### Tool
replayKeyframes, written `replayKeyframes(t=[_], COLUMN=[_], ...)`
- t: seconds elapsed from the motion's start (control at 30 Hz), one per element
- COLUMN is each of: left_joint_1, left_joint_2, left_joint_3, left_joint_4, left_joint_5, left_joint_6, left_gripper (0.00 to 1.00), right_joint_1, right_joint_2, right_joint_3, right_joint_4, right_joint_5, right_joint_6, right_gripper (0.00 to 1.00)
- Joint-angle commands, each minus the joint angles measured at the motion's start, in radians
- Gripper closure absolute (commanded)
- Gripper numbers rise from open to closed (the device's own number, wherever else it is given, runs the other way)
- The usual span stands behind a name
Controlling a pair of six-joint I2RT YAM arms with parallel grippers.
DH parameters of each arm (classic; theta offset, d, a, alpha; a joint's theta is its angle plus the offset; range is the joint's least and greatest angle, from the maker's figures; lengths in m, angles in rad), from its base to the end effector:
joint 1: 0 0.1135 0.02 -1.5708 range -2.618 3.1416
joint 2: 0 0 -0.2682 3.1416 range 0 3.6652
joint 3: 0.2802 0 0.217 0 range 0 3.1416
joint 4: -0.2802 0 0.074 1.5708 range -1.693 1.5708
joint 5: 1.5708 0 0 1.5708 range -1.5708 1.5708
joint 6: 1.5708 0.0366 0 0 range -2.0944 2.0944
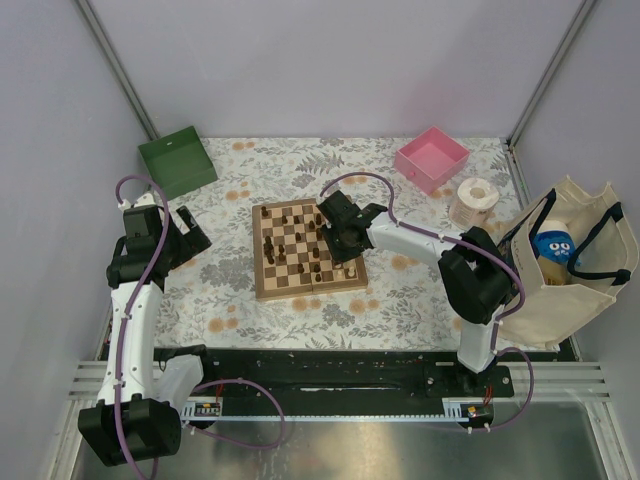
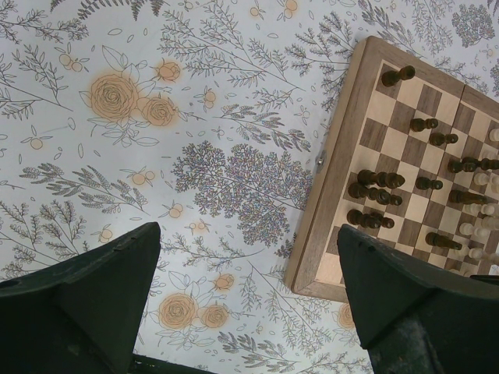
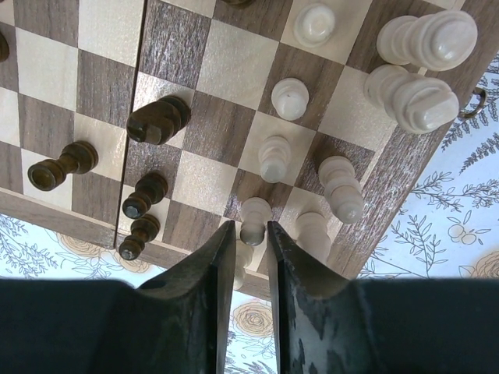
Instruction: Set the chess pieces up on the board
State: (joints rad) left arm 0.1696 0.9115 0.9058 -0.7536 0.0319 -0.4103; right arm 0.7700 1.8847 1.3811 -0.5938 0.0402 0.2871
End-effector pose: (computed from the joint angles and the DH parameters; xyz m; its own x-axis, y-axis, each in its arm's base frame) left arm 0.1429 0.0233 0.3082 -0.5640 -0.5011 -0.6564 -0.4044 0.8606 -0.3095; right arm 0.2629 0.2529 0.2221 -0.8061 -0.3875 -0.4474 -0.4735 0.8757 0.0948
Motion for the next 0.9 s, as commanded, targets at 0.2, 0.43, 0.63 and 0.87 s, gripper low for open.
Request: replayKeyframes(t=[0.2, 0.43, 0.63, 0.87], left_joint_1=[0.005, 0.005, 0.005, 0.005], left_joint_2=[-0.008, -0.01, -0.008, -0.008], left_joint_3=[-0.004, -0.004, -0.004, -0.004], left_joint_4=[0.04, 0.039, 0.04, 0.04], left_joint_5=[0.019, 0.019, 0.02, 0.02], left_joint_6=[0.011, 0.011, 0.011, 0.011], left_gripper=[0.01, 0.01, 0.01, 0.01], right_joint_1=[-0.011, -0.003, 0.005, 0.005], right_joint_2=[-0.087, -0.107, -0.026, 0.088], right_joint_3=[0.006, 0.041, 0.13, 0.239], right_joint_4=[0.046, 0.071, 0.049, 0.009], right_joint_5=[-0.037, -0.094, -0.111, -0.122], right_joint_6=[-0.014, -0.008, -0.02, -0.045], right_gripper=[0.57, 0.53, 0.51, 0.48])
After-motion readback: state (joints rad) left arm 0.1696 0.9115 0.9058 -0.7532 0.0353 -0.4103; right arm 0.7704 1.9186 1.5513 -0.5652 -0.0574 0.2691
